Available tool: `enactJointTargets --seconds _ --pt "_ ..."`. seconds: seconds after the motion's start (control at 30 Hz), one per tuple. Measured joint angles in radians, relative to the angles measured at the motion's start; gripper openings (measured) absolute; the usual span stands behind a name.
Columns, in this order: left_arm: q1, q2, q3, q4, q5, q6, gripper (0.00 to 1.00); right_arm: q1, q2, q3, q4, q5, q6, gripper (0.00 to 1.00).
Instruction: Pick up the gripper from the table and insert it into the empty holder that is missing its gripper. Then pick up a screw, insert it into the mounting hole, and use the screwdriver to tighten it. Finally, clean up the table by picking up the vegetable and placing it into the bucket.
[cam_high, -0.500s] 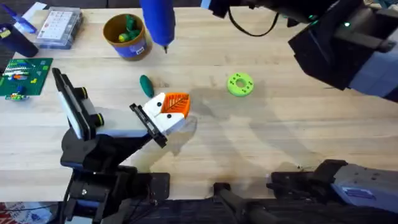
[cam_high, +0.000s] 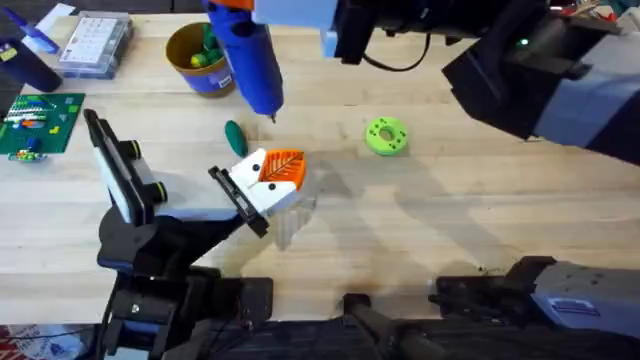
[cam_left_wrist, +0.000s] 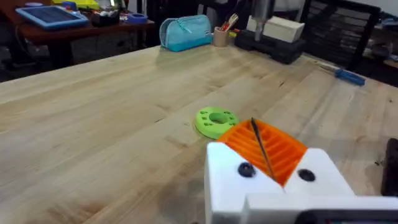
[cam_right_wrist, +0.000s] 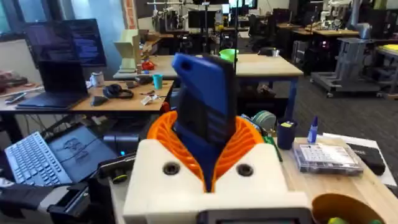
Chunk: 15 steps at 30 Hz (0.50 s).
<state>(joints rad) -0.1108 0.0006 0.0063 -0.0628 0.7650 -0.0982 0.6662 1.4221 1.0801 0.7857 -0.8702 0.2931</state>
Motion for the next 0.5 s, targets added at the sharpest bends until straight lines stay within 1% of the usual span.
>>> enactJointTargets --seconds 0.3,0.5 --pt "0.0 0.0 0.0 0.0 0.0 0.0 0.014 0.002 0.022 0.0 0.0 -0.011 0.0 0.04" --pt "0.0 0.0 0.0 0.0 0.0 0.0 0.014 0.019 0.04 0.0 -0.001 -0.008 0.002 0.04"
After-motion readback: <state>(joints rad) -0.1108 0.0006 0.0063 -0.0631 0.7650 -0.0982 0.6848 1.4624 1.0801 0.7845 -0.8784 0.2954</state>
